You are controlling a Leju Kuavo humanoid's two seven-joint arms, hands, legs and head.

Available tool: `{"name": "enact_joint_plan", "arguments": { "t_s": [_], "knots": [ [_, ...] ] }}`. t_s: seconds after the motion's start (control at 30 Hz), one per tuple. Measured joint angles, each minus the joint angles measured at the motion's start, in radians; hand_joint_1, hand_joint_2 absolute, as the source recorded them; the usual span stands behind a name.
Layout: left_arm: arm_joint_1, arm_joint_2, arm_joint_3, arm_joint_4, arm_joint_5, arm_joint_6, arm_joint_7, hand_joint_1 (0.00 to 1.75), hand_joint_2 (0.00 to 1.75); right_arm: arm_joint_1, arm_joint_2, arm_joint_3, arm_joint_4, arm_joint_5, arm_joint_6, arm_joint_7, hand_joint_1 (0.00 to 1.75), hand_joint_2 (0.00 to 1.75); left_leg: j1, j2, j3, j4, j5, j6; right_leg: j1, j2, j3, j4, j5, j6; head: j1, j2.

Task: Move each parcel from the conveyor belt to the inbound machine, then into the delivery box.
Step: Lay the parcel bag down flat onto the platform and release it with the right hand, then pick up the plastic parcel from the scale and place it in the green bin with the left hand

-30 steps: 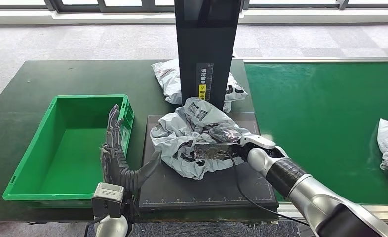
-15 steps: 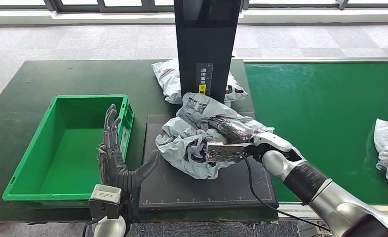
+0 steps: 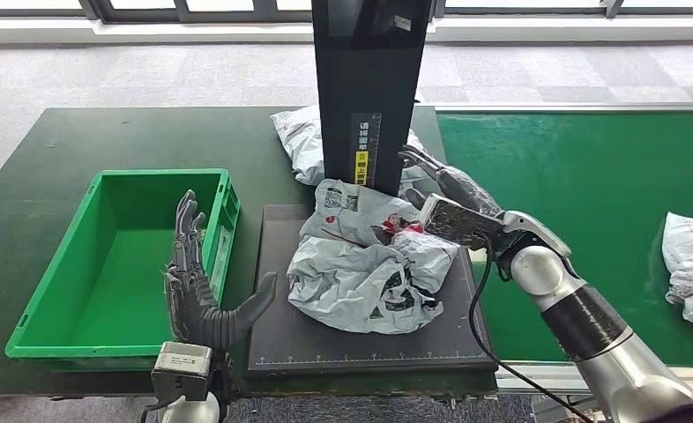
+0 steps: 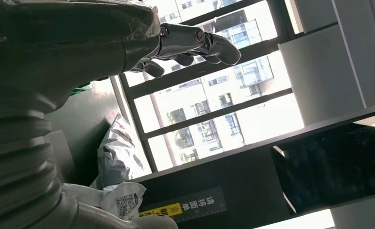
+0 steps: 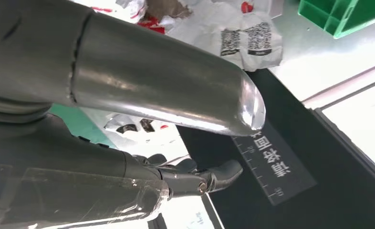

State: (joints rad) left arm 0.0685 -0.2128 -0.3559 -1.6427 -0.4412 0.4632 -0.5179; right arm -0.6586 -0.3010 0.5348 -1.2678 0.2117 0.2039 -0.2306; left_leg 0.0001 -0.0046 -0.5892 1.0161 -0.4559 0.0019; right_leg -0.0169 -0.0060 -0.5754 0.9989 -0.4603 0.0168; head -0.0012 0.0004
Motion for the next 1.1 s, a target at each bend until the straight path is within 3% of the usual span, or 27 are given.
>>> {"name": "enact_joint_plan", "arguments": {
  "t_s": [0.53, 0.8, 0.97, 1.1],
  "knots": [
    [0.006, -0.002, 0.004, -0.014, -0.026, -0.025, 0.015, 0.00, 1.75, -0.015, 0.002, -0.002, 0.090, 0.142, 0.033, 0.019, 0.00, 0.00, 0.000, 0.000, -0.001, 0.000, 0.000, 0.000, 0.000, 0.000, 0.000, 0.000, 0.000, 0.000, 0.000, 0.000],
    [0.007, -0.009, 0.018, -0.021, -0.035, -0.025, 0.016, 0.00, 1.75, -0.024, 0.031, 0.001, 0.105, 0.205, -0.119, -0.015, 0.00, 0.00, 0.000, -0.001, -0.001, 0.000, 0.000, 0.000, 0.000, -0.001, 0.000, 0.000, 0.000, 0.000, 0.000, 0.000],
    [0.002, -0.017, 0.019, -0.014, -0.036, -0.007, 0.016, 0.00, 1.75, 0.054, 0.081, -0.065, -0.022, 0.195, -0.456, -0.087, 0.00, 0.00, 0.000, -0.001, -0.001, 0.000, 0.000, 0.000, 0.000, -0.001, -0.001, 0.000, 0.000, 0.000, 0.000, 0.000],
    [-0.013, -0.021, 0.019, 0.012, -0.035, 0.006, 0.015, 0.00, 1.75, 0.166, 0.105, -0.162, -0.191, 0.075, -0.574, -0.157, 0.00, 0.00, 0.000, -0.005, -0.001, 0.000, -0.001, 0.000, 0.000, -0.005, 0.000, -0.001, -0.002, 0.000, 0.000, 0.000]
  ]
}}
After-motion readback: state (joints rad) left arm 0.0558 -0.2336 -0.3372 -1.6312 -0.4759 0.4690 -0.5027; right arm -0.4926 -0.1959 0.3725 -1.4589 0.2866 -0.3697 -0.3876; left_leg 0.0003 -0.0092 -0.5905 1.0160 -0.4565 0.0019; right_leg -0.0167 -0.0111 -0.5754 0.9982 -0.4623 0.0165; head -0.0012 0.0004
